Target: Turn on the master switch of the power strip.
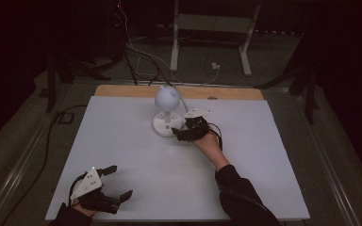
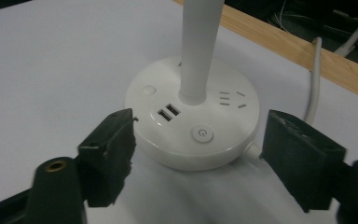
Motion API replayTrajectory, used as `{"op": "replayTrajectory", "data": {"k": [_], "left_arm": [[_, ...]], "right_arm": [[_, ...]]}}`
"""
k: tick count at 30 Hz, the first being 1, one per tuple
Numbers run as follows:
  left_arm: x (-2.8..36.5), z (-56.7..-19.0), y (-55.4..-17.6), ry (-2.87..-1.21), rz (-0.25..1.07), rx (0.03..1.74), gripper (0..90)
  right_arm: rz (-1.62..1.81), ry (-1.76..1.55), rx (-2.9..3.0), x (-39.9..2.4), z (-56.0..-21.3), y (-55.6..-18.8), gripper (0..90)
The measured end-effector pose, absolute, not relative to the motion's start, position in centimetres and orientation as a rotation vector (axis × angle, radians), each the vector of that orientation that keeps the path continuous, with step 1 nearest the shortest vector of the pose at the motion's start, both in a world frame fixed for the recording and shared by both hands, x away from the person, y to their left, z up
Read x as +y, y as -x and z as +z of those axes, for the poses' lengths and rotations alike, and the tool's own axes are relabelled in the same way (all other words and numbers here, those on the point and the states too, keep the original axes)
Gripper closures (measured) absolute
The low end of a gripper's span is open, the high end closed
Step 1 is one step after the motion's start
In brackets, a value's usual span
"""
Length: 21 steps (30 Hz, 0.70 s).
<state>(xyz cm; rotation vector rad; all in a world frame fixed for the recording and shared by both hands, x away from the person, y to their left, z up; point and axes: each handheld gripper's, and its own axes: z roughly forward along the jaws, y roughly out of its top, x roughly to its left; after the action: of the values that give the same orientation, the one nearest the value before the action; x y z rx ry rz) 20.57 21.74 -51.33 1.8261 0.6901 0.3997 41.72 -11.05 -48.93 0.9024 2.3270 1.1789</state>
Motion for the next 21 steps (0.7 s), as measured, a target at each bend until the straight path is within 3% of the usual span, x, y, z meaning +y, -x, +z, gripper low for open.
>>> {"op": "replayTrajectory", "data": {"k": [7, 15, 21], "left_arm": [[21.7, -51.3, -20.6, -1.828, 0.400, 0.688, 0.2], [21.7, -51.3, -20.5, -1.824, 0.399, 0.689, 0.2], [21.7, -51.3, -20.5, -1.824, 0.399, 0.688, 0.2]], "right_arm": [[1.136, -0.921, 2.313, -10.5, -49.3, -42.2, 47.0], [1.125, -0.950, 2.292, -9.9, -50.0, -42.7, 60.5], [1.122, -0.978, 2.241, -9.6, -50.3, -43.0, 77.1]]}}
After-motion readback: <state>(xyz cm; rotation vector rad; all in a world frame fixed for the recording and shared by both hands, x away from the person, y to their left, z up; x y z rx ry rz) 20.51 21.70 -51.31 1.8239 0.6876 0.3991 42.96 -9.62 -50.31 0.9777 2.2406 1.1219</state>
